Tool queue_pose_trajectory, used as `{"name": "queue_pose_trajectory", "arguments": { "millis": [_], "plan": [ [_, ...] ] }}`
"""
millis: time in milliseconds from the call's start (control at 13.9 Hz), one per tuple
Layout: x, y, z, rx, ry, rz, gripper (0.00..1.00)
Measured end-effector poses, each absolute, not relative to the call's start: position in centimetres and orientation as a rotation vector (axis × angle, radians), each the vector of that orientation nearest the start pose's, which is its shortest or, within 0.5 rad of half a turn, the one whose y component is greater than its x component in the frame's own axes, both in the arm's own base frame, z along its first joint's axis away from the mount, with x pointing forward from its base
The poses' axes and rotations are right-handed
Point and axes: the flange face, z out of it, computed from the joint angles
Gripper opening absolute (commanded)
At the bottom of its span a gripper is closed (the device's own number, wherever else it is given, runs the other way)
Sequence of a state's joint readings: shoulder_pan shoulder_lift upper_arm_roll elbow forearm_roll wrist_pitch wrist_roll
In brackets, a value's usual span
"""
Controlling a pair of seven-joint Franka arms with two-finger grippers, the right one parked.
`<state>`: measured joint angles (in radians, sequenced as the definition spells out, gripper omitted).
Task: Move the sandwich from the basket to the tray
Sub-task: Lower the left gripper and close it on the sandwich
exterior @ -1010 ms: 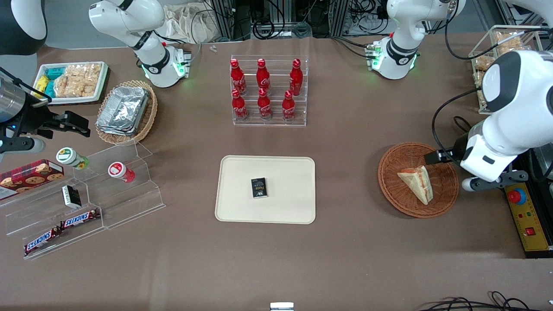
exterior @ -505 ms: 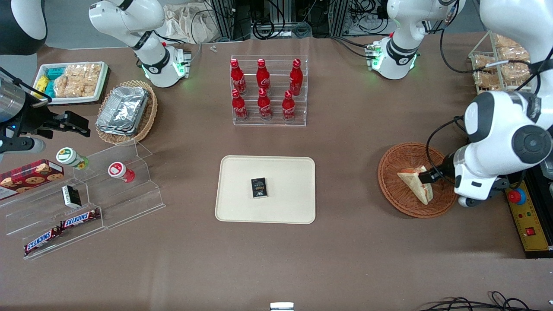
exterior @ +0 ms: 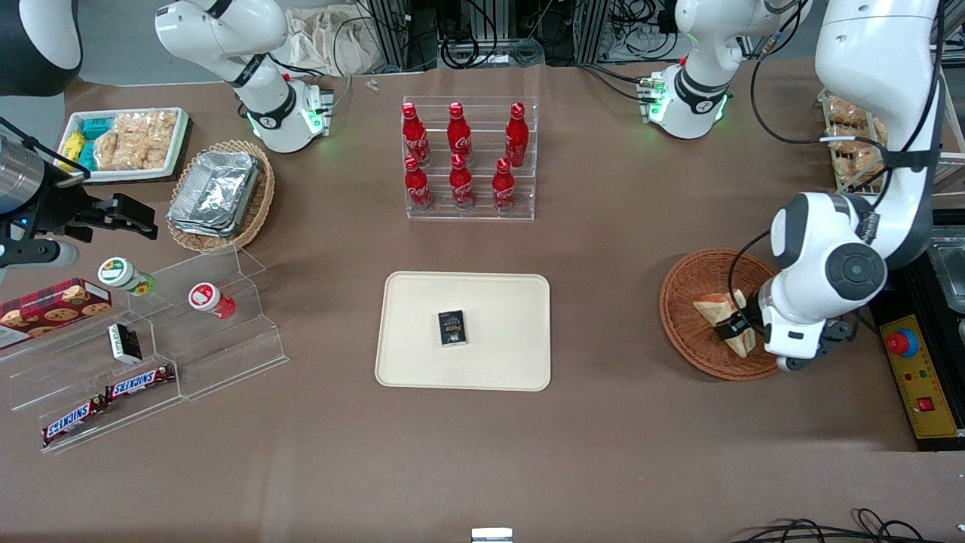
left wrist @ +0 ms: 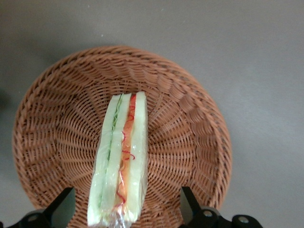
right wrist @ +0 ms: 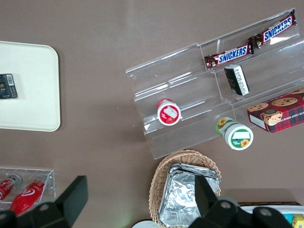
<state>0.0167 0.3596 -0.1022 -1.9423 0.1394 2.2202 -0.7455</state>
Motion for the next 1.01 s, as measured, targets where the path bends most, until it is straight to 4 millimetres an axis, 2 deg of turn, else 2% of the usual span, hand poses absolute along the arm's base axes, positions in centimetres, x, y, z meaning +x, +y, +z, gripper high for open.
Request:
{"name": "queue_pose_trajectory", "arguments": {
  "millis": [216, 505, 577, 722, 866, 938, 1010],
  "plan": [
    [59.4, -4.4, 27.3, -2.891, -0.829, 0.067, 1.0],
    [58.4, -4.5, 25.7, -2.877, -0.856, 0.077, 0.98],
    [58.2, -4.5, 25.4, -2.874, -0.858, 0.085, 0.86],
    [58.2, -4.5, 25.0, -2.873, -0.859, 0.091, 0.43],
    [58.2, -4.5, 24.9, -2.873, -0.866, 0.087, 0.08],
    [58.3, -4.5, 25.0, -2.869, -0.882, 0.082, 0.0],
    [58.4, -4.6, 25.1, -2.863, -0.905, 0.076, 0.0]
  ]
}}
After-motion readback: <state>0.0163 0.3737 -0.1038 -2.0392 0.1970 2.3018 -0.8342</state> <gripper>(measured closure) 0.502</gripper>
